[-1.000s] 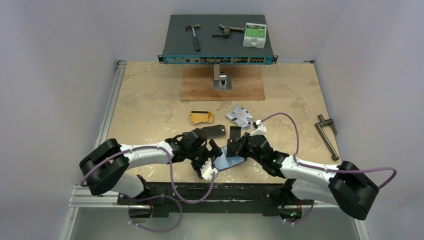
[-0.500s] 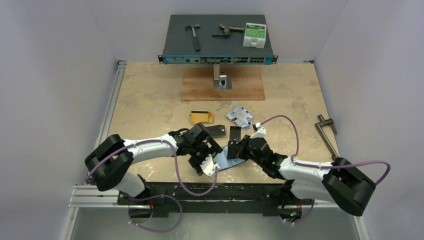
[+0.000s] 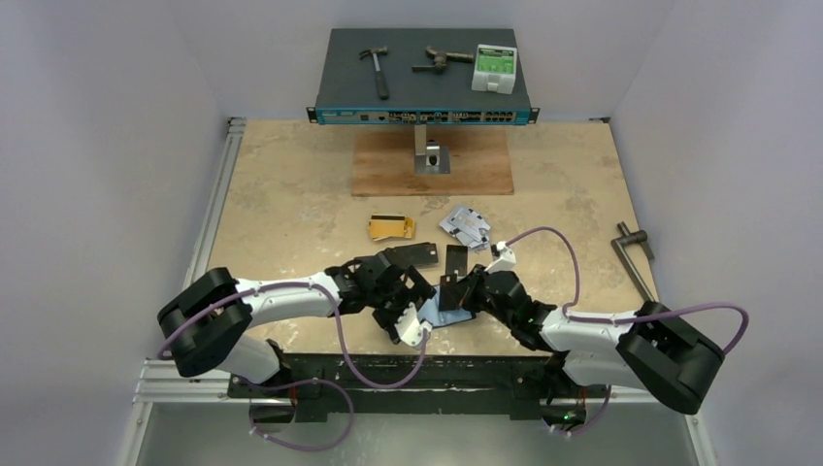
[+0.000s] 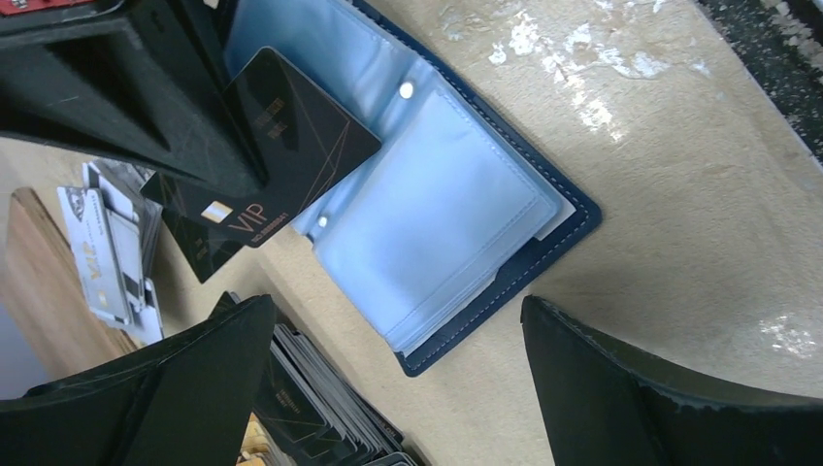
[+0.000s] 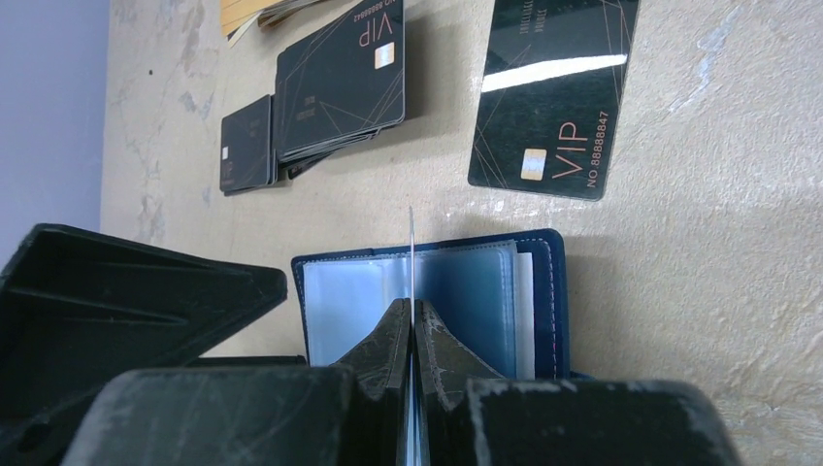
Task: Put the credit cards into the card holder
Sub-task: Insert the credit card into the card holder.
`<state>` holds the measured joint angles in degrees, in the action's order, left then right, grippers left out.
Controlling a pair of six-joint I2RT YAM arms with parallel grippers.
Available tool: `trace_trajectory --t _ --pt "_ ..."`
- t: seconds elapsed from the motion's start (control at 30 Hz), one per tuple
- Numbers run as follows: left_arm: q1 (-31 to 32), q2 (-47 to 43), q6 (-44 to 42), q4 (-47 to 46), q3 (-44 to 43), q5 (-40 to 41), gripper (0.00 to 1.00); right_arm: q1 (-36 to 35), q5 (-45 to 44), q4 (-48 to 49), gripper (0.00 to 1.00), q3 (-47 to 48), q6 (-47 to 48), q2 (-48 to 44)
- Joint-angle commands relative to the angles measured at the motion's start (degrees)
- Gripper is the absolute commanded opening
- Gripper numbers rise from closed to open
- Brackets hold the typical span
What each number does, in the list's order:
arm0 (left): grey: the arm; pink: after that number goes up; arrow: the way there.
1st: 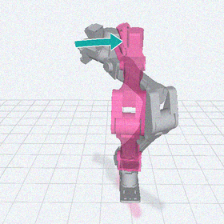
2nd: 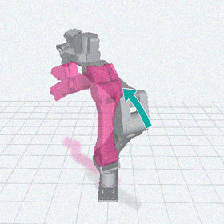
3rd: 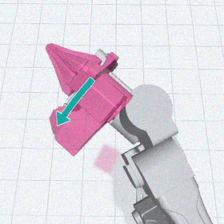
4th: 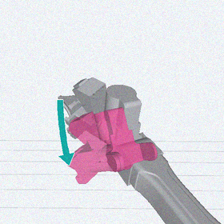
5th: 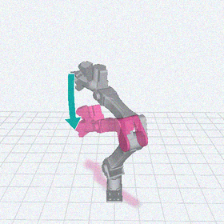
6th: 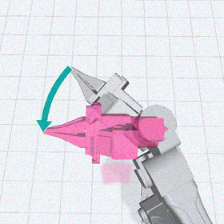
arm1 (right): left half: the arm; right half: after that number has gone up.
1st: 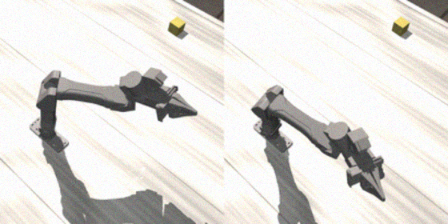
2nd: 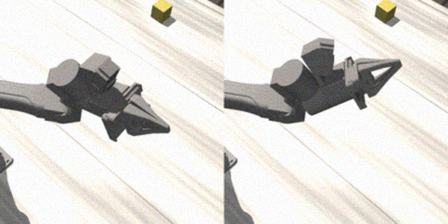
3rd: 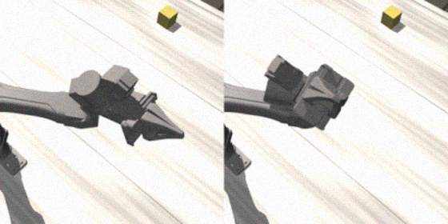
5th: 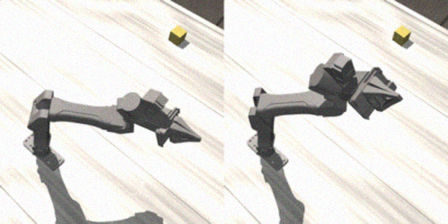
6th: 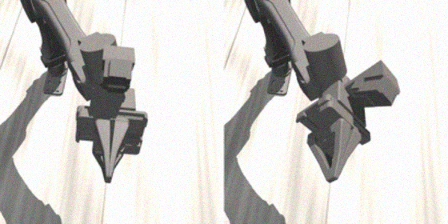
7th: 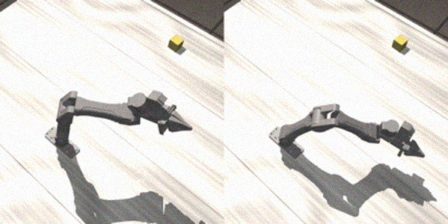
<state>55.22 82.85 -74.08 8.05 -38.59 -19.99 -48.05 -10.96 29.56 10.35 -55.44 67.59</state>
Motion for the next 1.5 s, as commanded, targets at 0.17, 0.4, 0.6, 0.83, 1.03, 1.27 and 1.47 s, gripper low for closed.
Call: trace_trajectory --t 0.17,0.4,0.6,0.83,1.03,1.27,1.47 --pt "0.0 -2.6 -4.8 -11.9 7.6 -2.7 1.0 -0.4 -0.2 3.1 0.0 -1.8 0.0 -1.1" --pt "-0.2 -0.4 -5.0 -8.2 4.8 -7.1 1.0 -0.4 -0.1 4.1 0.0 -3.3 0.0 -4.9" --pt "-0.3 1.1 -5.4 -4.8 3.5 -7.0 1.0 -0.4 0.4 4.6 0.0 -3.5 -0.3 -3.2" --pt "-0.3 1.3 -3.9 -4.7 3.5 -4.8 1.0 -0.5 2.5 5.8 0.0 -4.0 -0.3 -0.1" --pt "-0.3 1.2 -3.2 -5.9 4.8 -3.5 1.0 -0.8 5.0 3.6 0.0 -4.9 0.3 -1.1" --pt "-0.2 1.1 -2.1 -5.9 5.2 -2.9 1.0 -1.9 3.4 -4.8 0.05 -4.8 -0.6 -5.3" --pt "0.0 1.2 -1.3 -5.3 5.0 -2.4 1.0 -2.0 2.7 -12.8 0.31 -1.5 -0.3 -5.7"
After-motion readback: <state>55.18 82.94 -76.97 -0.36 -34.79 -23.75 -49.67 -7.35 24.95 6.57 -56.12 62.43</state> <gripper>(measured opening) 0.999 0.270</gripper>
